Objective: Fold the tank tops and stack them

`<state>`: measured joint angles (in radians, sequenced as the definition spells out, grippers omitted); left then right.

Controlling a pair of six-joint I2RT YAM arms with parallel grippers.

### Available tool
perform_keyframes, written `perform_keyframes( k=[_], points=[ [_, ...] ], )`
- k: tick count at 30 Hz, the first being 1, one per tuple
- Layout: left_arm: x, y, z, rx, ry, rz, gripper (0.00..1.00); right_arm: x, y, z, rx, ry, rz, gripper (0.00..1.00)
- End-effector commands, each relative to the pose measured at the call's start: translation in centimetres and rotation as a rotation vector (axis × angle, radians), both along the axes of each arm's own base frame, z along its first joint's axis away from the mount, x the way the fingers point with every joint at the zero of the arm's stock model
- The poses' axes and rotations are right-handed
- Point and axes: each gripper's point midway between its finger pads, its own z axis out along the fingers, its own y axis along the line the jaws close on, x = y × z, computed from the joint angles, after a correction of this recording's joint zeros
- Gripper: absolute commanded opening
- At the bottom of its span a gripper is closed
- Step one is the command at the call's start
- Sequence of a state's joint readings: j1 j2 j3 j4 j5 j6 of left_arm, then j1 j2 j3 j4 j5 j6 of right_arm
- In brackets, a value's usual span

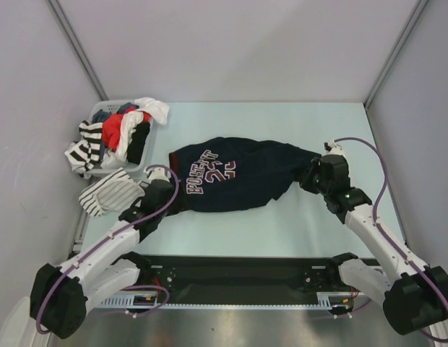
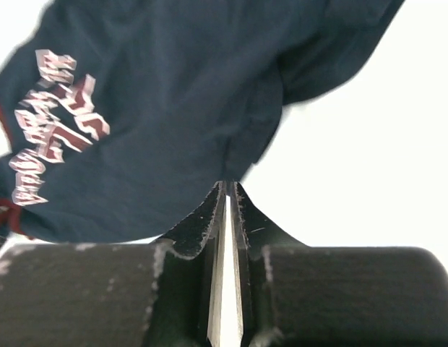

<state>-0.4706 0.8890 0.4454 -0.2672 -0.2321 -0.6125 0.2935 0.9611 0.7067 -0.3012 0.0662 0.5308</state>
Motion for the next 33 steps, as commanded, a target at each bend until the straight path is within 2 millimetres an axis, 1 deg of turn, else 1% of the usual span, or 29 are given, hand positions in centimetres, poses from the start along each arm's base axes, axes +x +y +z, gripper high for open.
perform_keyframes(
  k=[1, 3, 6, 10, 11, 13, 14, 15, 16, 17, 18, 19, 20, 21, 22, 23, 24, 25, 26, 27, 28, 29, 31, 32, 33],
  points=[
    [1.4, -0.6, 0.8, 0.002, -0.029, -0.018, 0.81, -0.5, 0.7, -1.7, -0.001, 0.054, 0.041, 0.11],
    [1.6, -1.0, 0.3, -0.005, -0.018, -0.028, 0.76, -0.5, 0.8, -2.0, 0.006, 0.05, 0.042, 0.11],
    [2.4, -1.9, 0.3, -0.033, -0.03, -0.042, 0.73, -0.7, 0.8, -2.5, 0.003, 0.057, 0.046, 0.12],
    [3.4, -3.1, -0.6, -0.048, 0.002, -0.064, 0.63, -1.1, 0.6, -3.0, -0.008, 0.067, 0.051, 0.12],
    [3.4, -3.6, -0.8, -0.06, 0.016, -0.08, 0.61, -1.2, 0.5, -3.2, -0.008, 0.068, 0.05, 0.12],
    [4.1, -4.3, -0.7, -0.075, 0.018, -0.094, 0.36, -1.3, 0.5, -3.4, -0.007, 0.067, 0.051, 0.13],
    [4.3, -4.4, -0.9, -0.068, 0.03, -0.091, 0.21, -1.3, 0.6, -3.5, -0.002, 0.067, 0.055, 0.13],
    [4.6, -3.8, -0.6, -0.05, 0.022, -0.057, 0.03, -1.4, 0.6, -3.8, -0.002, 0.072, 0.056, 0.13],
    [4.9, -3.5, 0.1, -0.04, 0.014, -0.042, 0.0, -1.4, 0.6, -4.0, -0.002, 0.075, 0.058, 0.13],
    [5.2, -3.2, 1.5, -0.046, -0.025, -0.026, 0.0, -1.3, 0.6, -4.1, -0.006, 0.075, 0.059, 0.15],
    [5.4, -2.5, 2.1, -0.037, -0.04, -0.001, 0.0, -1.3, 0.7, -4.6, -0.012, 0.09, 0.062, 0.17],
    [5.9, -2.3, 3.4, -0.052, -0.066, 0.009, 0.0, -1.3, 0.7, -4.8, -0.021, 0.094, 0.068, 0.19],
    [6.5, -1.1, 4.7, -0.072, -0.091, 0.041, 0.0, -1.2, 1.1, -4.9, -0.011, 0.098, 0.091, 0.26],
    [6.9, -0.6, 5.3, -0.085, -0.094, 0.049, 0.0, -1.1, 1.1, -5.4, -0.016, 0.111, 0.092, 0.29],
    [7.3, -0.8, 6.4, -0.124, -0.095, 0.031, 0.0, -0.9, 1.3, -5.6, -0.014, 0.113, 0.098, 0.32],
    [8.1, 0.8, 7.0, -0.14, -0.1, 0.073, 0.0, -0.6, 1.7, -5.5, -0.005, 0.101, 0.115, 0.37],
    [8.6, 1.2, 7.2, -0.161, -0.097, 0.089, 0.0, -0.4, 2.0, -5.5, 0.004, 0.097, 0.126, 0.38],
    [8.8, 0.8, 7.9, -0.208, -0.101, 0.07, 0.0, -0.1, 2.3, -6.1, 0.004, 0.115, 0.135, 0.41],
    [9.4, 1.8, 8.1, -0.229, -0.106, 0.099, 0.0, 0.4, 2.9, -5.9, 0.019, 0.098, 0.151, 0.42],
    [9.9, 1.9, 8.5, -0.265, -0.118, 0.116, 0.0, 0.6, 3.2, -6.2, 0.022, 0.105, 0.159, 0.42],
    [10.2, 2.1, 8.6, -0.282, -0.123, 0.129, 0.0, 0.8, 3.6, -6.9, 0.022, 0.126, 0.17, 0.43],
    [10.5, 2.5, 8.8, -0.293, -0.133, 0.146, 0.0, 1.3, 4.1, -7.1, 0.028, 0.122, 0.18, 0.43],
    [11.3, 2.7, 9.3, -0.31, -0.145, 0.164, 0.0, 1.7, 4.6, -7.6, 0.027, 0.134, 0.19, 0.44],
    [11.6, 2.7, 9.3, -0.313, -0.143, 0.166, 0.0, 2.1, 5.1, -8.5, 0.024, 0.151, 0.201, 0.45],
    [11.8, 2.7, 9.4, -0.313, -0.14, 0.167, 0.0, 2.4, 5.3, -8.8, 0.022, 0.157, 0.202, 0.46]
  ],
)
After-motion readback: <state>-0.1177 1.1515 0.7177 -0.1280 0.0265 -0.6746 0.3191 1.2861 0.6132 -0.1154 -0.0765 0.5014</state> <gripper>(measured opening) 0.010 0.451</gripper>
